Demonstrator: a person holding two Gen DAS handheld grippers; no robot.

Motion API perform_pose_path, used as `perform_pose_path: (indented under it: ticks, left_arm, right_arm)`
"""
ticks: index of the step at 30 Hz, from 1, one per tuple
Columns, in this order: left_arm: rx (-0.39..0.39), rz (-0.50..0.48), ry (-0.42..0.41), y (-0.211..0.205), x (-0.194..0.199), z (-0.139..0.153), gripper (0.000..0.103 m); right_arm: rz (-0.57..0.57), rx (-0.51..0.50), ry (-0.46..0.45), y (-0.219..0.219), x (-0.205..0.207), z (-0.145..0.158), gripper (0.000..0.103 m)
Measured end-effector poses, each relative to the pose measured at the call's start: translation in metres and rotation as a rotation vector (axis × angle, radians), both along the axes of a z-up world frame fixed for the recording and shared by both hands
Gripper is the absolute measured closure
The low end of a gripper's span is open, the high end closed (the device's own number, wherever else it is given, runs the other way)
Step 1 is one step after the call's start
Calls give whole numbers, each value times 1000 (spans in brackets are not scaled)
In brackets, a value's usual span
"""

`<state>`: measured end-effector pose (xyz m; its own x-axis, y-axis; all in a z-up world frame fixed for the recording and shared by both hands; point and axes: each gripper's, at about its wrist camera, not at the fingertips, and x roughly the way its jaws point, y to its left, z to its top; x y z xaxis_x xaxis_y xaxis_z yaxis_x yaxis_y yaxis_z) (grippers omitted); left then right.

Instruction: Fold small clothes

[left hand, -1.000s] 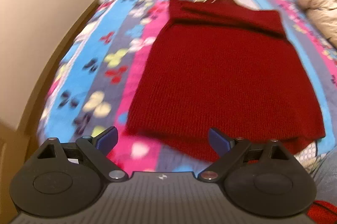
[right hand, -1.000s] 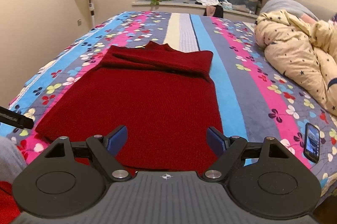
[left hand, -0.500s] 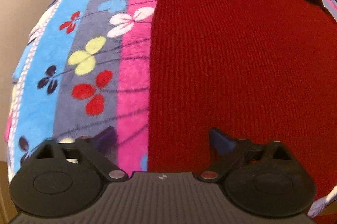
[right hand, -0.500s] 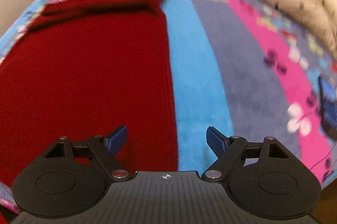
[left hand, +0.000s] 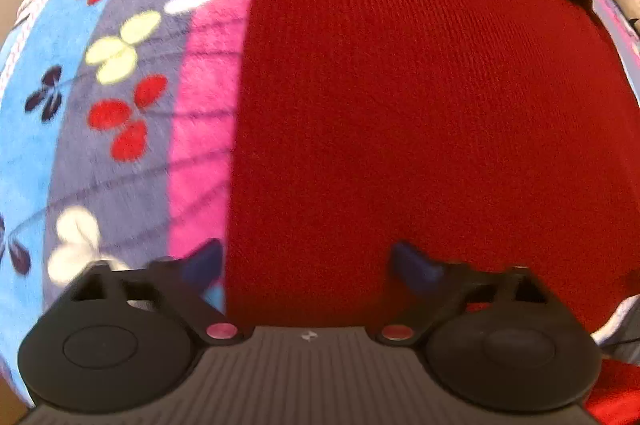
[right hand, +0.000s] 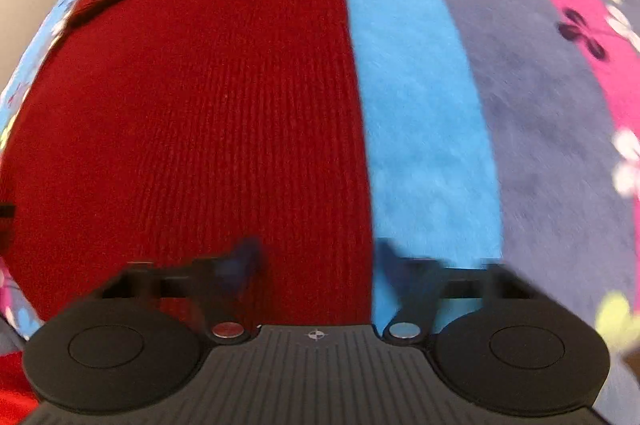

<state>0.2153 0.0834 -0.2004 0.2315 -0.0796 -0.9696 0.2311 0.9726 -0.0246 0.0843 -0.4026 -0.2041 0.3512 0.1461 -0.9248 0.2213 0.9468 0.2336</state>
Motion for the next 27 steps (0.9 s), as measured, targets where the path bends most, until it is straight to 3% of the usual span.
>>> perform_pose_path:
  ticks: [1,3,4,7,9,14,17,21,27]
  left_arm:
    - [21,8,3,-7,-1,2,29]
    - [17,59,25,-14,1,6,70]
    - [4,93,31,-16,1,10,81]
    - [43,130,-26,-25,-14,28,81]
    - [37,120,-81,-27,-29,44,82]
    - [-132,165,-134,-8,-59,83,83]
    - [-110,124,-190,-13,-80,103,83]
    - [-132,123,-189,-10,-107,111,83]
    - [-219,146,-133,16,-175,101,83]
  right_arm:
    - [-14,21,-17,2,-2,7,84]
    - [-10,6,-22,7,1,7,89]
    - [-20,-6,-3,9,5,3,91]
    - [-46,-16,0,13,5,4,95]
    - [-43,-27,-48,16,-9,18,96]
    - [-63,11,-169,12,-46,52,97]
    - [-61,25,-228,11,-57,76,97]
    - [-44,24,-292,14,-82,96,98]
    - [-64,92,-245,13,-146,89,98]
